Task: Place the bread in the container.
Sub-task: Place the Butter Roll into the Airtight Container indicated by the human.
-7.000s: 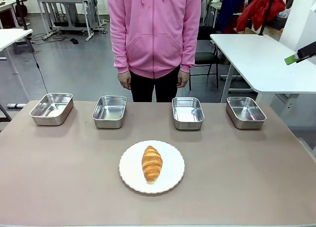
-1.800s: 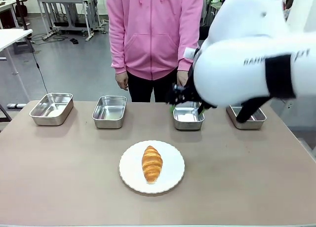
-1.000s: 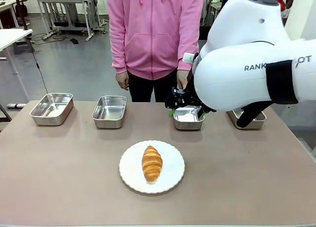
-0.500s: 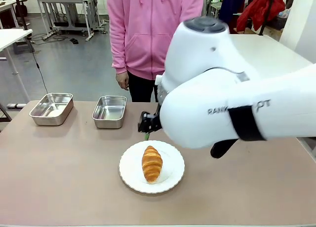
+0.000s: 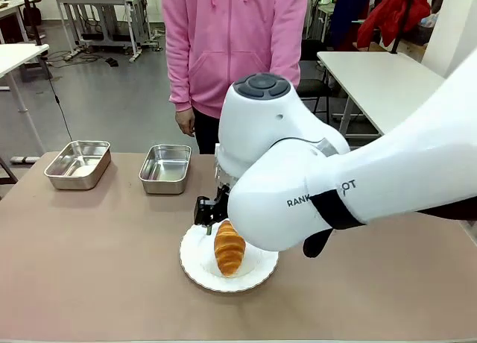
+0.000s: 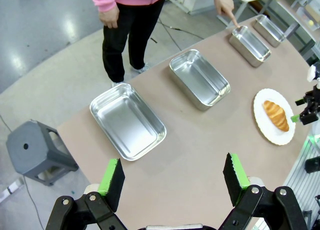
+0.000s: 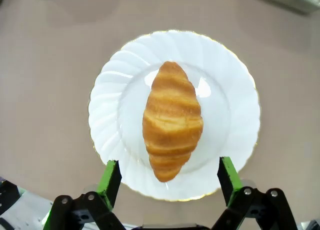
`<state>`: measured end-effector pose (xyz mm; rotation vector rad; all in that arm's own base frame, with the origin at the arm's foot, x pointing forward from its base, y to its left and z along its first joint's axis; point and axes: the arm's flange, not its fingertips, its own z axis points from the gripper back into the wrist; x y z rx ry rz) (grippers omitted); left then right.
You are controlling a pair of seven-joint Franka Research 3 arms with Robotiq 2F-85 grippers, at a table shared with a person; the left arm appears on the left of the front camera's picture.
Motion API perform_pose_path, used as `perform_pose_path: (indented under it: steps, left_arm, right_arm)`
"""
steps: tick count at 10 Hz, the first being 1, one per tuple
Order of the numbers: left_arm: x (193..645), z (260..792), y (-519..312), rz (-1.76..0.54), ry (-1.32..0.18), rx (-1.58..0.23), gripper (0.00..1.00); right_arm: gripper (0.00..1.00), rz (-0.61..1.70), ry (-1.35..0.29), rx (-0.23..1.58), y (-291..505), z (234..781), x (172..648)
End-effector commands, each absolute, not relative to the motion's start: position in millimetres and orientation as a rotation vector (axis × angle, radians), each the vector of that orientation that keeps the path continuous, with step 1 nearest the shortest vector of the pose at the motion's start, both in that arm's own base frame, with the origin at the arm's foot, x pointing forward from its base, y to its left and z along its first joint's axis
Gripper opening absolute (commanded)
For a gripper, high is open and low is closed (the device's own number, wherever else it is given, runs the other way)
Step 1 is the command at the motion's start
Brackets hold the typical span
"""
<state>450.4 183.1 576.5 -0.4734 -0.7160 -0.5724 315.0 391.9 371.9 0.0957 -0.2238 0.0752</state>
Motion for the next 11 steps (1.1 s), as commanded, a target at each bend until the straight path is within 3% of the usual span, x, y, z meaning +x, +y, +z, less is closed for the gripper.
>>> perform_pose_path:
  steps: [1, 11]
  left_arm:
    - [450, 578, 184, -0.576, -0.72, -0.47, 1.0]
    - [450, 578, 184, -0.576, -0.72, -0.47, 1.0]
  right_arm:
    - [1.0, 0.043, -0.241, 0.092, 416, 354, 327]
    - [1.0, -0.02, -0.23, 0.015, 421, 289, 343]
